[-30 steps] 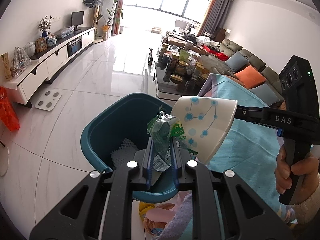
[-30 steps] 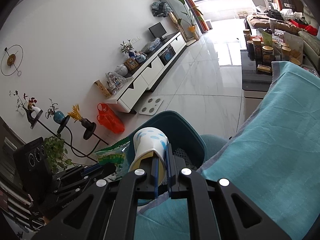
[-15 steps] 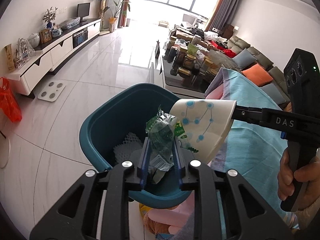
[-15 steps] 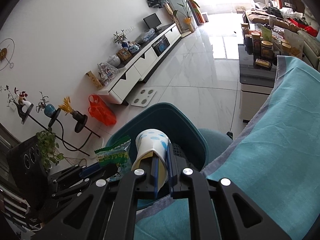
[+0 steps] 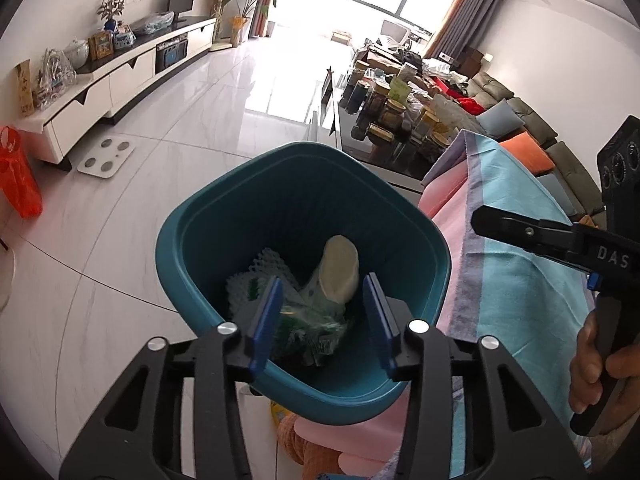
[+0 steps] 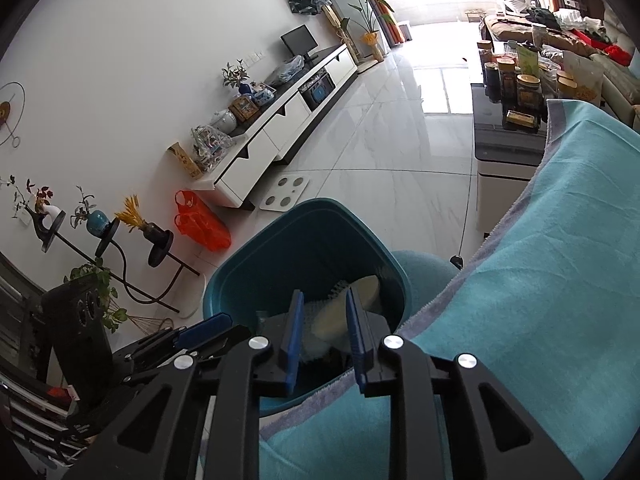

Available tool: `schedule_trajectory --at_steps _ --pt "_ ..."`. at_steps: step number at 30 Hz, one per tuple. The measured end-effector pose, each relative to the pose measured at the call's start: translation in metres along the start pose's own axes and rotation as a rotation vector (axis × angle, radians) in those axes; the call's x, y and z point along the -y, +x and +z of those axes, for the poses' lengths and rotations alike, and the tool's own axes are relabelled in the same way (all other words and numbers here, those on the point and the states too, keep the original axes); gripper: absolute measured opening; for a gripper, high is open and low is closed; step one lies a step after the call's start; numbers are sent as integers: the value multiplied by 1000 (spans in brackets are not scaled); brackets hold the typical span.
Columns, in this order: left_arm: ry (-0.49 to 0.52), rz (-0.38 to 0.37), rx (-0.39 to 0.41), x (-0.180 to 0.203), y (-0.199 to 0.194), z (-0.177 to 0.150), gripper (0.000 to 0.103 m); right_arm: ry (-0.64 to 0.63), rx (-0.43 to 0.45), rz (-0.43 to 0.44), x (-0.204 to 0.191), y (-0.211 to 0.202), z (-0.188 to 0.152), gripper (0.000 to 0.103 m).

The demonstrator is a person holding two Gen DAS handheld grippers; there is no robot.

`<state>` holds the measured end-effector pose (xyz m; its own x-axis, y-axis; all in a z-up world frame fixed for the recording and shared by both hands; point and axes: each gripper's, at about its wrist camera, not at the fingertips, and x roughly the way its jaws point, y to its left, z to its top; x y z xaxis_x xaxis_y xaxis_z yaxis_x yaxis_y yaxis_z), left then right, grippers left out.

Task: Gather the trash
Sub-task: 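Open both grippers to drop the bottle and cup into the bin, then move both grippers back over the table toward the orange peel and gold wrapper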

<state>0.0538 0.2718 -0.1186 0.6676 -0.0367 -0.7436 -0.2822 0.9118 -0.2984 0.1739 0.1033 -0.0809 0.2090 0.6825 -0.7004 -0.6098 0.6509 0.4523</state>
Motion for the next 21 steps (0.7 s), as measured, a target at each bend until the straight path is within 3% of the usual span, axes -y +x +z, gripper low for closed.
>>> schedule_trajectory --at_steps 9,15,21 --pt "109 -42 90 31 -34 -2 52 -56 74 5 3 -51 -18 36" --pt "245 -155 137 87 -55 -12 60 -69 164 -55 27 -114 -46 50" --pt "374 -315 113 161 -55 -27 63 4 243 -149 71 -176 -79 51"
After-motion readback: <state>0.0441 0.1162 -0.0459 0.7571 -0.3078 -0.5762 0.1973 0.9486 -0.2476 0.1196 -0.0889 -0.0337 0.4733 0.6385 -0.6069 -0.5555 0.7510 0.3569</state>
